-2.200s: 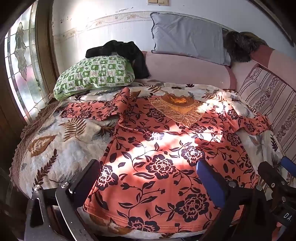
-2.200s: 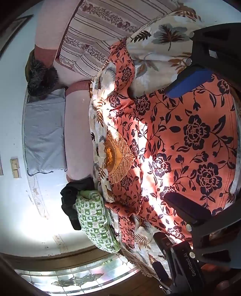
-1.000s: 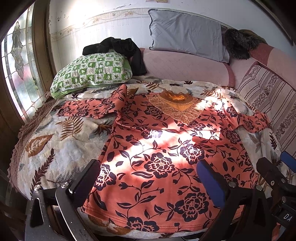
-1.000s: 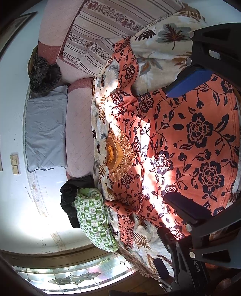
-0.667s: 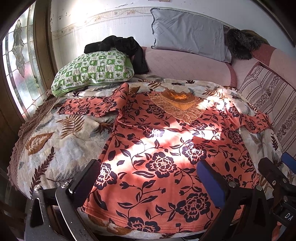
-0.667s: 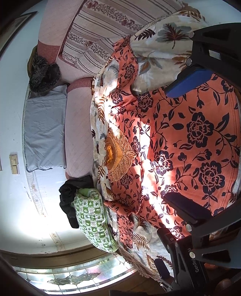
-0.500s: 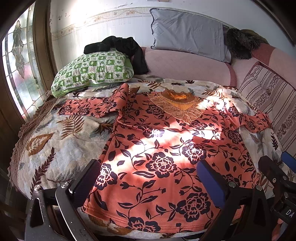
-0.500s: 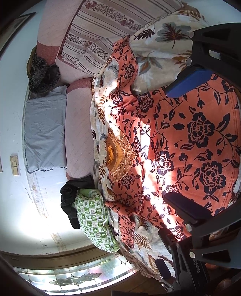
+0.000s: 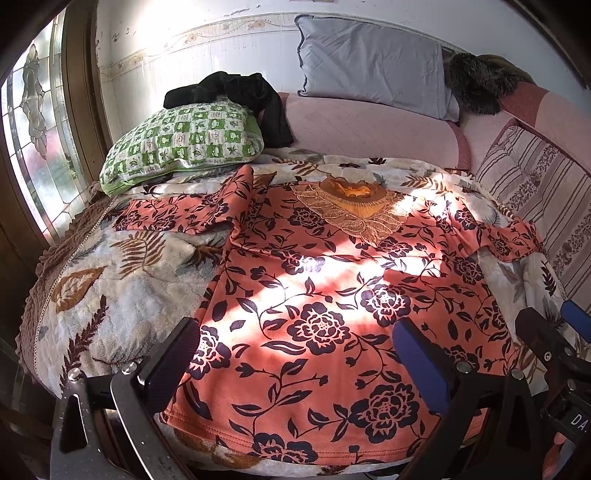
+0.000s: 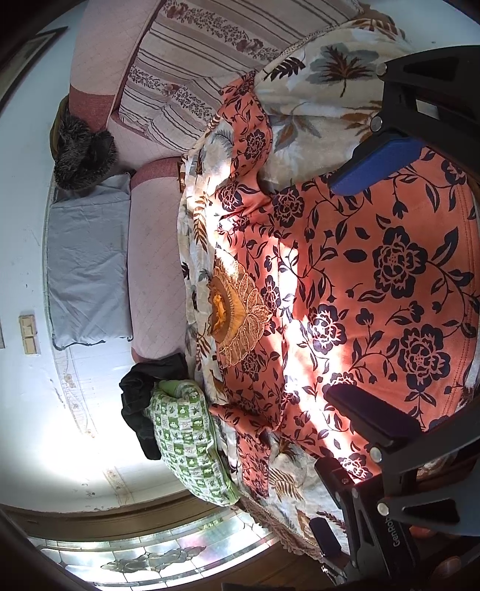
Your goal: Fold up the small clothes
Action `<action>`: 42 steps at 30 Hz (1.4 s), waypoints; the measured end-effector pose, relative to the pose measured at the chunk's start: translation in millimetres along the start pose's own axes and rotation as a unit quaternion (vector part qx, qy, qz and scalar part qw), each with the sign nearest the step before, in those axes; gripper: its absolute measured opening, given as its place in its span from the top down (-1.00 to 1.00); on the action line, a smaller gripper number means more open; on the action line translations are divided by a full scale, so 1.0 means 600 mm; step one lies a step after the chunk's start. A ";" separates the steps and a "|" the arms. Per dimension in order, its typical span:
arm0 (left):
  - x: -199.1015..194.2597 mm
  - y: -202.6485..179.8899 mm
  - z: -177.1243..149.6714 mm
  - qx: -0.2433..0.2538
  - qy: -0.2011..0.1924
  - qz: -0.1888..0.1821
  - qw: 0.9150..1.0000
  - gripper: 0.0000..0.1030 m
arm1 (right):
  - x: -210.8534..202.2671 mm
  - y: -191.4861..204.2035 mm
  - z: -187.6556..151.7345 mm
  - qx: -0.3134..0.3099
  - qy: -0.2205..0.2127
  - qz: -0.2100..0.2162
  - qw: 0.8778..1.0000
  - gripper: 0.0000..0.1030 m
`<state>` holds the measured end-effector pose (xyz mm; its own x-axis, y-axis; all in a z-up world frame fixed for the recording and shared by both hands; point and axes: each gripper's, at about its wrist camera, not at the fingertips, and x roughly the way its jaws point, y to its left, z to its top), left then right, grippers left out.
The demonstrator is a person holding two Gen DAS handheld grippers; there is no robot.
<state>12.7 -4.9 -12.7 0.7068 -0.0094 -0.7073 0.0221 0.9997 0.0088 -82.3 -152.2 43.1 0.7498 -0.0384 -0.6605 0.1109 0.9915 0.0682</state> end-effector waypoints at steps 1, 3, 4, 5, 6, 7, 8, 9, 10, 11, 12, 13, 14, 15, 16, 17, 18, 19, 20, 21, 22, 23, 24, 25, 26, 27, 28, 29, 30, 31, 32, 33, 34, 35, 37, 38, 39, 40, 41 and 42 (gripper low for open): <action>0.000 0.001 -0.001 0.000 0.001 0.001 1.000 -1.00 | 0.002 -0.001 -0.001 0.003 0.001 0.001 1.000 -1.00; 0.002 0.002 -0.001 -0.003 0.002 -0.001 1.000 -1.00 | 0.006 -0.002 -0.003 0.005 0.007 0.004 1.000 -1.00; 0.002 0.002 -0.001 -0.004 0.003 -0.001 1.000 -1.00 | 0.007 0.000 -0.003 0.002 0.007 0.004 1.000 -1.00; 0.002 0.002 -0.001 -0.002 0.003 -0.001 1.000 -1.00 | 0.007 0.001 -0.004 -0.001 0.007 0.002 1.000 -1.00; 0.002 0.002 -0.001 -0.001 0.002 -0.001 1.000 -1.00 | 0.007 0.002 -0.004 -0.002 0.007 0.002 1.000 -1.00; 0.002 0.001 -0.001 -0.001 0.002 -0.001 1.000 -1.00 | 0.007 0.002 -0.003 -0.001 0.006 0.004 1.000 -1.00; 0.002 0.001 -0.001 -0.002 0.003 -0.001 1.000 -1.00 | 0.007 0.003 -0.004 0.001 0.005 0.004 1.000 -1.00; 0.002 0.001 -0.001 -0.002 0.003 -0.002 1.000 -1.00 | 0.007 0.003 -0.003 0.001 0.004 0.004 1.000 -1.00; 0.002 0.001 -0.001 -0.002 0.003 -0.001 1.000 -1.00 | 0.007 0.004 -0.003 0.000 0.005 0.003 1.000 -1.00; 0.002 0.000 -0.001 -0.002 0.002 -0.001 1.000 -1.00 | 0.008 0.004 -0.003 0.000 0.006 0.003 1.000 -1.00; 0.002 0.000 -0.001 -0.002 0.002 -0.001 1.000 -1.00 | 0.009 0.005 -0.003 -0.001 0.007 0.004 1.000 -1.00; 0.003 0.000 -0.002 -0.003 0.003 -0.001 1.000 -1.00 | 0.009 0.005 -0.003 -0.001 0.008 0.003 1.000 -1.00; 0.004 0.001 -0.002 -0.004 0.003 -0.001 1.000 -1.00 | 0.009 0.005 -0.003 -0.002 0.008 0.003 1.000 -1.00; 0.004 0.000 -0.002 -0.004 0.003 -0.001 1.000 -1.00 | 0.009 0.006 -0.002 -0.002 0.008 0.004 1.000 -1.00; 0.004 0.001 -0.002 -0.004 0.003 -0.001 1.000 -1.00 | 0.009 0.006 -0.002 -0.003 0.008 0.005 1.000 -1.00; 0.004 0.002 -0.002 -0.004 0.003 -0.001 1.000 -1.00 | 0.009 0.007 -0.002 -0.004 0.008 0.005 1.000 -1.00; 0.004 0.002 -0.002 -0.004 0.003 -0.001 1.000 -1.00 | 0.010 0.008 -0.003 -0.005 0.008 0.005 1.000 -1.00; 0.004 0.002 -0.002 -0.004 0.003 -0.001 1.000 -1.00 | 0.010 0.008 -0.003 -0.005 0.009 0.005 1.000 -1.00; 0.005 0.003 -0.003 -0.005 0.004 -0.002 1.000 -1.00 | 0.011 0.009 -0.003 -0.007 0.009 0.005 1.000 -1.00; 0.005 0.004 -0.003 -0.005 0.004 -0.002 1.000 -1.00 | 0.011 0.010 -0.004 -0.007 0.010 0.005 1.000 -1.00; 0.006 0.005 -0.003 -0.005 0.004 -0.002 1.000 -1.00 | 0.011 0.011 -0.004 -0.008 0.010 0.005 1.000 -1.00; 0.006 0.005 -0.003 -0.005 0.004 -0.002 1.000 -1.00 | 0.012 0.012 -0.004 -0.008 0.011 0.006 1.000 -1.00; 0.006 0.006 -0.003 -0.005 0.004 -0.003 1.000 -1.00 | 0.011 0.012 -0.004 -0.008 0.011 0.006 1.000 -1.00; 0.006 0.006 -0.003 -0.006 0.004 -0.003 1.000 -1.00 | 0.011 0.012 -0.005 -0.009 0.010 0.005 1.000 -1.00; 0.006 0.005 -0.004 -0.006 0.004 -0.003 1.000 -1.00 | 0.011 0.013 -0.004 -0.009 0.010 0.005 1.000 -1.00; 0.007 0.006 -0.003 -0.006 0.004 -0.003 1.000 -1.00 | 0.011 0.012 -0.004 -0.008 0.009 0.005 1.000 -1.00; 0.008 0.006 -0.003 -0.006 0.004 -0.003 1.000 -1.00 | 0.011 0.013 -0.004 -0.008 0.009 0.005 1.000 -1.00; 0.008 0.006 -0.003 -0.006 0.004 -0.003 1.000 -1.00 | 0.011 0.013 -0.004 -0.008 0.008 0.005 1.000 -1.00; 0.008 0.006 -0.003 -0.006 0.004 -0.003 1.000 -1.00 | 0.011 0.012 -0.004 -0.008 0.009 0.004 1.000 -1.00; 0.008 0.006 -0.002 -0.005 0.004 -0.003 1.000 -1.00 | 0.012 0.012 -0.004 -0.008 0.009 0.004 1.000 -1.00; 0.008 0.006 -0.002 -0.005 0.005 -0.003 1.000 -1.00 | 0.011 0.012 -0.004 -0.009 0.009 0.004 1.000 -1.00; 0.008 0.006 -0.002 -0.005 0.005 -0.003 1.000 -1.00 | 0.011 0.012 -0.005 -0.008 0.009 0.004 1.000 -1.00; 0.007 0.006 -0.003 -0.006 0.004 -0.003 1.000 -1.00 | 0.011 0.012 -0.005 -0.008 0.009 0.004 1.000 -1.00; 0.008 0.006 -0.002 -0.006 0.004 -0.003 1.000 -1.00 | 0.011 0.012 -0.005 -0.008 0.010 0.004 1.000 -1.00; 0.008 0.006 -0.003 -0.006 0.004 -0.003 1.000 -1.00 | 0.011 0.012 -0.005 -0.009 0.009 0.005 1.000 -1.00; 0.007 0.006 -0.003 -0.006 0.004 -0.003 1.000 -1.00 | 0.011 0.012 -0.005 -0.009 0.009 0.005 1.000 -1.00; 0.008 0.006 -0.003 -0.006 0.003 -0.002 1.000 -1.00 | 0.011 0.012 -0.005 -0.009 0.009 0.005 1.000 -1.00; 0.008 0.006 -0.003 -0.005 0.004 -0.003 1.000 -1.00 | 0.011 0.012 -0.005 -0.008 0.009 0.005 1.000 -1.00; 0.007 0.006 -0.003 -0.006 0.004 -0.003 1.000 -1.00 | 0.012 0.012 -0.005 -0.008 0.009 0.005 1.000 -1.00; 0.008 0.006 -0.003 -0.006 0.004 -0.003 1.000 -1.00 | 0.012 0.012 -0.005 -0.009 0.010 0.005 1.000 -1.00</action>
<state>14.8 -1.5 -16.9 0.7015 -0.0151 -0.7125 0.0184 0.9998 -0.0031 -78.1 -144.8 36.7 0.7379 -0.0269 -0.6743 0.0926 0.9938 0.0617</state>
